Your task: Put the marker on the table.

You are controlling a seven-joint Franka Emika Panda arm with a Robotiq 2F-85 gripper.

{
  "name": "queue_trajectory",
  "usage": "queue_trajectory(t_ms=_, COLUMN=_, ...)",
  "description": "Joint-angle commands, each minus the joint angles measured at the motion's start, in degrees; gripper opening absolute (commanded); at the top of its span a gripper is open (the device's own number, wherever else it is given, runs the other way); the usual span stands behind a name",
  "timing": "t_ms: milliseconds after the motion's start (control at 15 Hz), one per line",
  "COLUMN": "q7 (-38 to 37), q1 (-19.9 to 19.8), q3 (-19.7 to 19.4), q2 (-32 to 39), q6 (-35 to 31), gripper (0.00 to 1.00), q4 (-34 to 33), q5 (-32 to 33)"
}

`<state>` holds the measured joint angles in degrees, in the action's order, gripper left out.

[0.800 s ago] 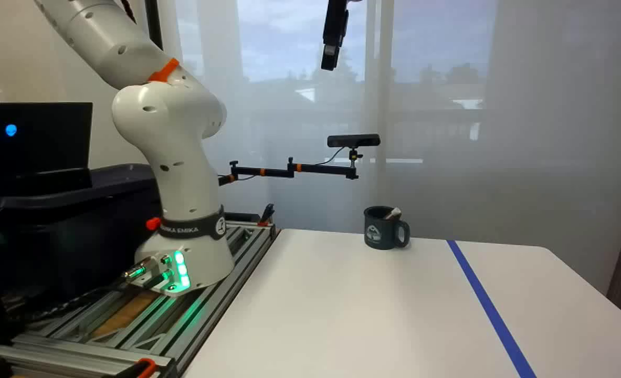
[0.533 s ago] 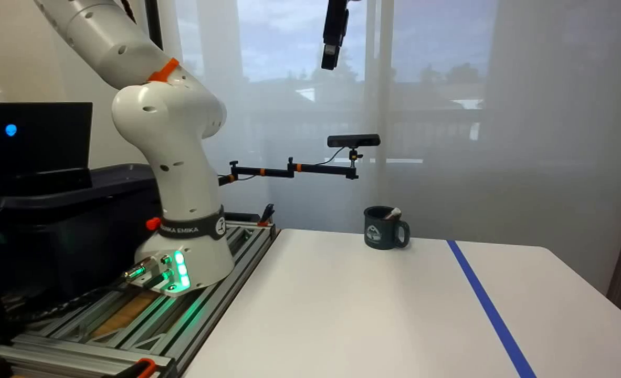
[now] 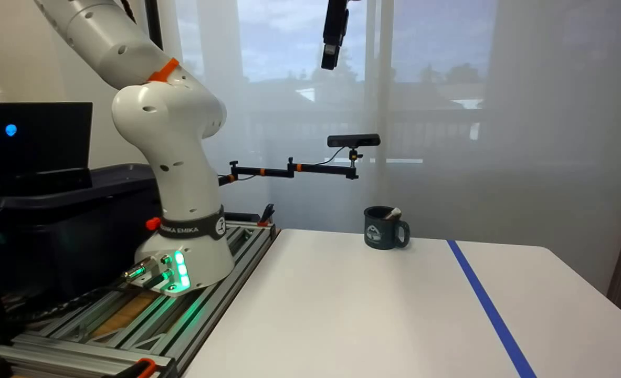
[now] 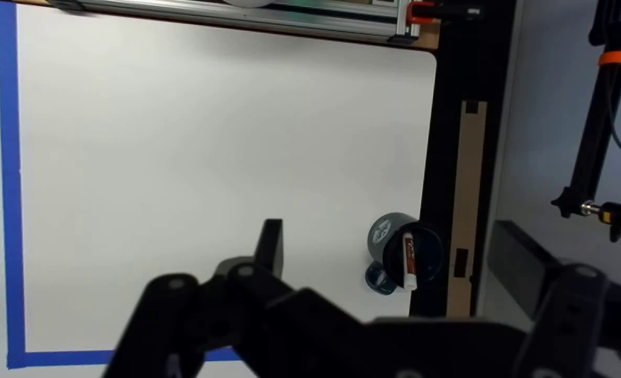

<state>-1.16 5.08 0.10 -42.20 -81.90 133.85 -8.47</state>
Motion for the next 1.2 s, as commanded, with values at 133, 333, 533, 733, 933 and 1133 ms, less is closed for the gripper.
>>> queue_trajectory(t_ms=133, q7=0.63, q1=-1.22, q3=0.80, q2=0.07, q6=0.24, gripper=1.00, q4=-0.17, q5=-0.42)
queue_trajectory(t_ms=333, q7=0.63, q1=-1.22, q3=0.80, q2=0.07, q6=0.24, gripper=1.00, q4=-0.17, q5=-0.42)
queue_trajectory(t_ms=533, q7=-0.99, q1=-1.29, q3=3.64, q2=0.85, q6=-2.97, gripper=1.00, q4=-0.73, q5=1.30)
queue_trajectory(t_ms=733, q7=-4.78, q1=-1.25, q3=8.86, q2=1.54, q6=-10.26, gripper=1.00, q4=0.11, q5=3.98)
queue_trajectory(t_ms=933, q7=-9.86, q1=-1.17, q3=13.84, q2=1.90, q6=-17.96, gripper=1.00, q4=2.13, q5=8.09)
queue_trajectory(t_ms=1133, q7=-19.24, q1=-1.67, q3=17.25, q2=1.74, q6=-27.42, gripper=1.00, q4=6.39, q5=9.13)
